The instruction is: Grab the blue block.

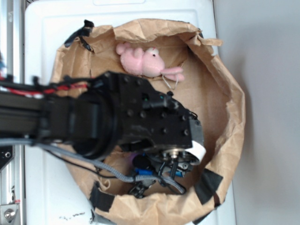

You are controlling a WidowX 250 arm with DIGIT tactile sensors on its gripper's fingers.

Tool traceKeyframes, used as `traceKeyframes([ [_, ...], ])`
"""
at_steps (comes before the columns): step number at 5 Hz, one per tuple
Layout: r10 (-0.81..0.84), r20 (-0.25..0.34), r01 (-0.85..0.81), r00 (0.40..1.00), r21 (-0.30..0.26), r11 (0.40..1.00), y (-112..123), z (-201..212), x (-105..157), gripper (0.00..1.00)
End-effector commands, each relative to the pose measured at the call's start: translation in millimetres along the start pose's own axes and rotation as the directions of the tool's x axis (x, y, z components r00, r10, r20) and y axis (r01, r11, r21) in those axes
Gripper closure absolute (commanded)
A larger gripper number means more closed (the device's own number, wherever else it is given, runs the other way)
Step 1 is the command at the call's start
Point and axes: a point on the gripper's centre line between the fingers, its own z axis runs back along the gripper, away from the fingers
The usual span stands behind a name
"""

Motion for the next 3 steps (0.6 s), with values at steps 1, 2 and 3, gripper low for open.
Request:
traceKeyframes([
  [1,0.177,0.067,-0.184,0.982,0.099,0.978,20,103,10,1.0],
  [2,0.199,0.076,-0.205,0.977,0.08,0.976,34,126,3,1.0],
  [3,0.153,0.072,-0.158,0.986,0.084,0.984,42,136,-9,1.0],
])
